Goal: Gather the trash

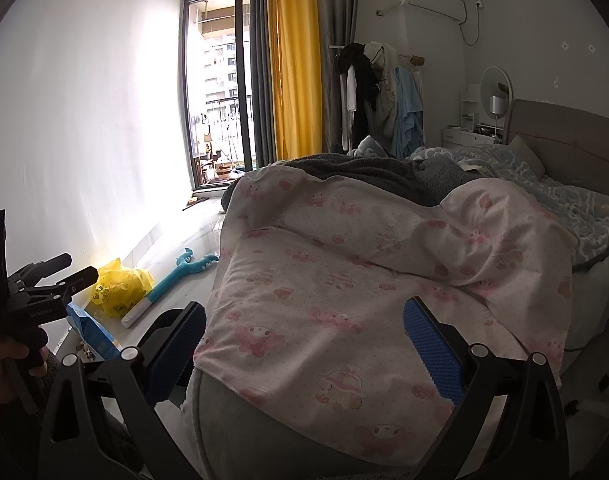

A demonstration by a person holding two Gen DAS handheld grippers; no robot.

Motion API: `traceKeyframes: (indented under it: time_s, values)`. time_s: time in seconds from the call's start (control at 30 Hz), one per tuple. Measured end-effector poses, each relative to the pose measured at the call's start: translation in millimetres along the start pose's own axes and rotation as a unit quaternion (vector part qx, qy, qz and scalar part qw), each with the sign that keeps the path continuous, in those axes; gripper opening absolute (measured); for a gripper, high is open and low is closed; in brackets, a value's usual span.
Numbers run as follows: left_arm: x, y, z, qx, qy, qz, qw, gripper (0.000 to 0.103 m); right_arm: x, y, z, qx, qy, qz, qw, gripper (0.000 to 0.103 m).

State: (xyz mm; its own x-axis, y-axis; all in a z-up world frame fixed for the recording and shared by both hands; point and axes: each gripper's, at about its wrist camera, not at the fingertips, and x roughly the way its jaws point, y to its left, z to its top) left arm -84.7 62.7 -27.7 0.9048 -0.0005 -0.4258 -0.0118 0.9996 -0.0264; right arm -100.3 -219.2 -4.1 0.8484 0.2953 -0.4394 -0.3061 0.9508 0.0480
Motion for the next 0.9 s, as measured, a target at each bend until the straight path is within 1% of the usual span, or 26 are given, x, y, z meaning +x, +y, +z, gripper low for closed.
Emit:
traceKeyframes:
  time_s: [0.9]
  values:
    - [0.3,-3.9,0.1,0.001,0.002,-0.003,1.0,0.1,-0.3,0.2,-0.2,-0.002,0.0,-0.002,1.0,0.1]
